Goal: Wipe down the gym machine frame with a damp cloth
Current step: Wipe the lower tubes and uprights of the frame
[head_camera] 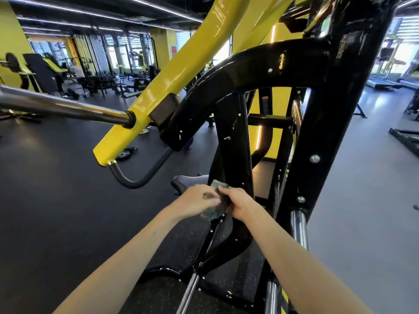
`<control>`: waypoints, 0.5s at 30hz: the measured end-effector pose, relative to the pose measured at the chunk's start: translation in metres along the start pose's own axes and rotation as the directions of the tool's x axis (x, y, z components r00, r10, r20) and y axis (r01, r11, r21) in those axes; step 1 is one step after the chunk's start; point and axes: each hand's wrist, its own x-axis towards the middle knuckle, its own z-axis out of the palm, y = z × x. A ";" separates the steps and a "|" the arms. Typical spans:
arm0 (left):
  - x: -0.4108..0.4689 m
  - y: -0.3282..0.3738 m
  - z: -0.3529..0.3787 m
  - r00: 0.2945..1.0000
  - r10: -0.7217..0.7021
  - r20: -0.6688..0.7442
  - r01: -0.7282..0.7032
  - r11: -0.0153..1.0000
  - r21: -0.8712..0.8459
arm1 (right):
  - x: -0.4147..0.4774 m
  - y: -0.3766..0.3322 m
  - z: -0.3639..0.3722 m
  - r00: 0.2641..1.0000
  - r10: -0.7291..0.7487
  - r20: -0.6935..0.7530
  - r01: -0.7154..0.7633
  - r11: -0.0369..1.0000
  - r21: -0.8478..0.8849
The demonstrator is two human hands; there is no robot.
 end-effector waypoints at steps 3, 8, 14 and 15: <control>-0.003 -0.023 -0.013 0.945 -0.208 -0.254 0.115 0.935 -0.337 | 0.000 -0.001 -0.009 0.999 0.027 0.021 -0.029 0.996 0.083; 0.006 -0.015 0.021 0.986 -0.163 -0.029 0.140 0.914 -0.382 | -0.003 -0.005 -0.008 0.997 -0.002 0.075 -0.002 0.999 0.042; 0.022 -0.014 0.034 0.977 -0.212 0.032 0.193 0.802 -0.566 | -0.001 -0.018 -0.028 0.999 -0.035 -0.009 0.034 0.991 -0.133; 0.022 -0.012 0.033 0.973 -0.210 0.091 0.222 0.771 -0.597 | -0.001 -0.020 -0.032 0.999 -0.036 0.003 0.036 0.994 -0.103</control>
